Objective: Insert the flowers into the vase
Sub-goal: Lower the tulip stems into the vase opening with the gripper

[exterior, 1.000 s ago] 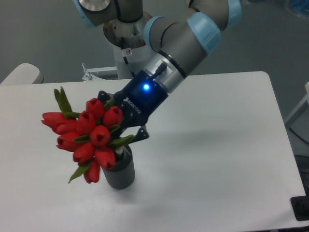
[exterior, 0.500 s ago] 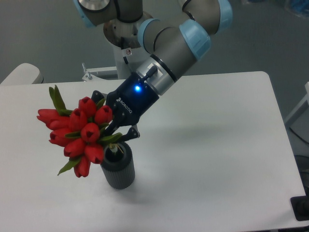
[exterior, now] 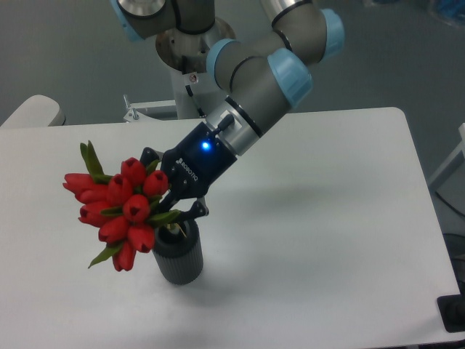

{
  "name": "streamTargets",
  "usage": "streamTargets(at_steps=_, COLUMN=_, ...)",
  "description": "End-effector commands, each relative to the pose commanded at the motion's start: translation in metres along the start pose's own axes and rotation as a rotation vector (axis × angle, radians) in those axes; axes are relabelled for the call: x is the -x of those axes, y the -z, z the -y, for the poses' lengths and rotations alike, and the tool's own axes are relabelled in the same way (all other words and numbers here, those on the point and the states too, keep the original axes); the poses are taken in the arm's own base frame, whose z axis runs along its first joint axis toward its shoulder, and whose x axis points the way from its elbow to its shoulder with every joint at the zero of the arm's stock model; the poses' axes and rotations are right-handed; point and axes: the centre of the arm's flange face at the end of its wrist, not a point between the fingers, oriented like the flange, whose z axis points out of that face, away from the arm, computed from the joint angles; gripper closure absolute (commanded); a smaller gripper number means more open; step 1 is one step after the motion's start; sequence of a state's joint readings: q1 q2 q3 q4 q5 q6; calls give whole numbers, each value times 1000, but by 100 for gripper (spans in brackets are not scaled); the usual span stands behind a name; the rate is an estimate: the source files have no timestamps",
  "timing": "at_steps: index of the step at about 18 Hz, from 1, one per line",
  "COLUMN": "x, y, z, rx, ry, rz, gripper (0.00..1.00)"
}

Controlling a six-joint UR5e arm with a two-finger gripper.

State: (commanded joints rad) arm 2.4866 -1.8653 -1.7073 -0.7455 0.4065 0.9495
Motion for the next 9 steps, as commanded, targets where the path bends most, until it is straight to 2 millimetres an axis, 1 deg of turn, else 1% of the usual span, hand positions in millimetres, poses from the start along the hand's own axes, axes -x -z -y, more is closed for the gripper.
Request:
streamTargets(at_steps=5, x=7, y=-11, z=-14, rx=5, ry=10, rz=-11, gripper=80)
streamTargets(at_steps=7, x=11, y=-16, z=-23, rx=10, ry=2, rz=-19, gripper=80)
streamTargets(at_steps=9, x=9, y=-19, z=-35, rx=15, ry=3, rz=-27, gripper=80)
